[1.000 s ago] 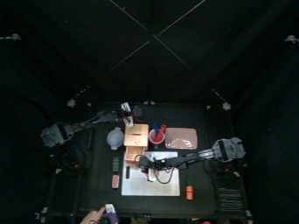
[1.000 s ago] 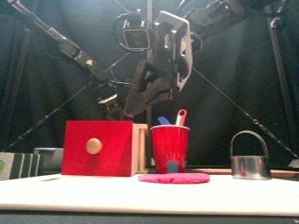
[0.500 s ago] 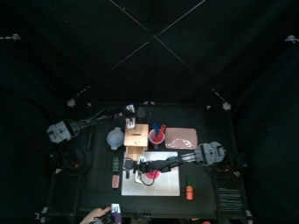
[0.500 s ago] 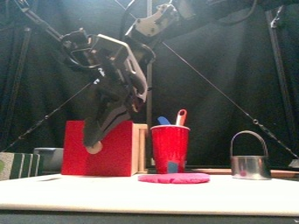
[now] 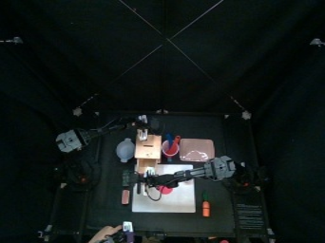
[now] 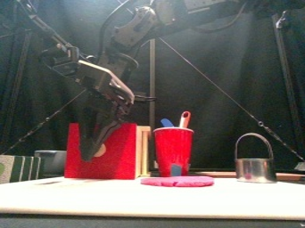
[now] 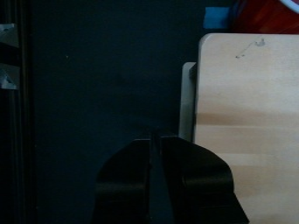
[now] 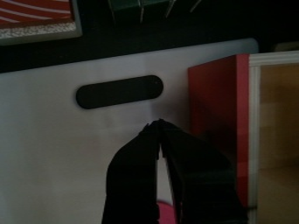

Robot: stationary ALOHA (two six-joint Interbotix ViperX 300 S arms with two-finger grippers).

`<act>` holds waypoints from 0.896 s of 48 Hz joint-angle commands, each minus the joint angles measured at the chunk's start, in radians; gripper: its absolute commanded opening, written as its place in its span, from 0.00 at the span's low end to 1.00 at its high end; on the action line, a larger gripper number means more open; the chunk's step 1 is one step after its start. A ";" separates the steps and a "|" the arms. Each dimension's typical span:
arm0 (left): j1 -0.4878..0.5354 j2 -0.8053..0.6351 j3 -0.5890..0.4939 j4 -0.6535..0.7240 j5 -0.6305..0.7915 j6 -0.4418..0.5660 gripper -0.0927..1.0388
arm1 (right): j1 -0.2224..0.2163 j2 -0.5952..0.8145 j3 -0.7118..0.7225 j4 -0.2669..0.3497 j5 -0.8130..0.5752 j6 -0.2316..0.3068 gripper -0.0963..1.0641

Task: Get the cutter from the drawer then cut the dough then place the extra dough in the bowl
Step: Shut the drawer

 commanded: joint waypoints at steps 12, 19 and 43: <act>-0.002 -0.014 -0.034 0.008 0.012 -0.002 0.50 | -0.077 -0.031 -0.021 -0.077 0.008 -0.018 0.32; -0.002 -0.014 -0.034 0.006 0.012 -0.005 0.50 | -0.104 -0.040 -0.018 -0.112 0.012 -0.017 0.32; -0.011 -0.014 -0.034 -0.006 0.012 -0.029 0.50 | -0.169 -0.094 0.051 -0.172 0.029 0.000 0.32</act>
